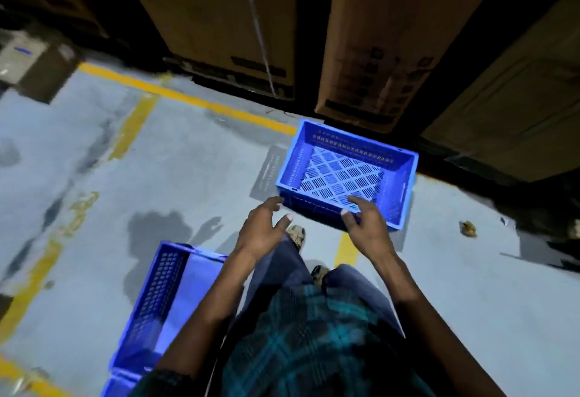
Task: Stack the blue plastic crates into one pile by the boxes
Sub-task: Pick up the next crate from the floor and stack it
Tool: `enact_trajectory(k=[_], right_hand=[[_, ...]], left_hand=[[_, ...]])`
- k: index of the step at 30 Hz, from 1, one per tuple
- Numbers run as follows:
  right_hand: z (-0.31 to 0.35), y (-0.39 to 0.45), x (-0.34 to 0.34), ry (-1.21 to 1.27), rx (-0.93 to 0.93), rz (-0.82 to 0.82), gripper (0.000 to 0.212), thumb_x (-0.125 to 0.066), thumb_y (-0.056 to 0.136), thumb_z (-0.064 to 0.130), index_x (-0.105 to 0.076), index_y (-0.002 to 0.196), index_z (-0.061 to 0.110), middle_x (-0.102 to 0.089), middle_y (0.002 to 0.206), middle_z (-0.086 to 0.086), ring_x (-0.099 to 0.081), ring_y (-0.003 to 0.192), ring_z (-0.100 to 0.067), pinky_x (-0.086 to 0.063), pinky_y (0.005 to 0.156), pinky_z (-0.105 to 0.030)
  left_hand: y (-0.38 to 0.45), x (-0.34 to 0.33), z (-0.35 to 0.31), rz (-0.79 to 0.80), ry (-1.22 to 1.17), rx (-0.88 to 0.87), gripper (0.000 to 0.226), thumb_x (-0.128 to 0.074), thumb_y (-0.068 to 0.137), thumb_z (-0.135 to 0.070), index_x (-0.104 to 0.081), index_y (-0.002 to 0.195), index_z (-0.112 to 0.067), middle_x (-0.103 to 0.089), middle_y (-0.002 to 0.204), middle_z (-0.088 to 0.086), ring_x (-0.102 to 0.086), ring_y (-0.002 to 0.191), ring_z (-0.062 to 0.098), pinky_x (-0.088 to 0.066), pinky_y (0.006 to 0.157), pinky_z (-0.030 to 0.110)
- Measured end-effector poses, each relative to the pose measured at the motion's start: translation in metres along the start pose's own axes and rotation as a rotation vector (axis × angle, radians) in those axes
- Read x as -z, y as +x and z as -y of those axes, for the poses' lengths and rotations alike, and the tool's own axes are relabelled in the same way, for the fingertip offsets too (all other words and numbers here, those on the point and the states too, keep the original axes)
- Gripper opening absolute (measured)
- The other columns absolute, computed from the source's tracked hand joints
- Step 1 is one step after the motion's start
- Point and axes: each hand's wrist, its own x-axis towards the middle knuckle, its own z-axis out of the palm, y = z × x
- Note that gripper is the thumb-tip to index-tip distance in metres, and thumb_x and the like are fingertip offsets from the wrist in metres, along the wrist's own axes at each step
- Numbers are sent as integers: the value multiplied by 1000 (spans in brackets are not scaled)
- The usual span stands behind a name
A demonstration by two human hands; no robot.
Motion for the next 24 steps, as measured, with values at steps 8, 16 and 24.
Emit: enact_trajectory(k=[8,16,24], right_hand=[[88,-52,12,-37,227,158,39,-56,99,28,-55,137,20,-55,142,-6,-62,105,-18,-41,84,-23],[174,-75,-65,-134,403,408,40,-57,100,28,-56,138,14,-60,137,-5,-63,109,-21,-47,90,-31],[227,-73,-170,-344,436,608,33,-61,97,21,-64,128,9,-68,125,-11,-66,113,-23,-52,98,-35]], left_hand=[[-128,76,23,-377,-355,78,34,-64,93,-30,-60,126,-23,-70,115,0,-65,107,9,-51,94,34],[-186,124,78,-556,-500,173,34,-58,98,-29,-58,130,-18,-63,117,-6,-58,107,6,-45,77,9],[-205,181,166,-661,-574,293,34,-59,97,-23,-61,128,-10,-67,121,8,-60,105,12,-48,94,31]])
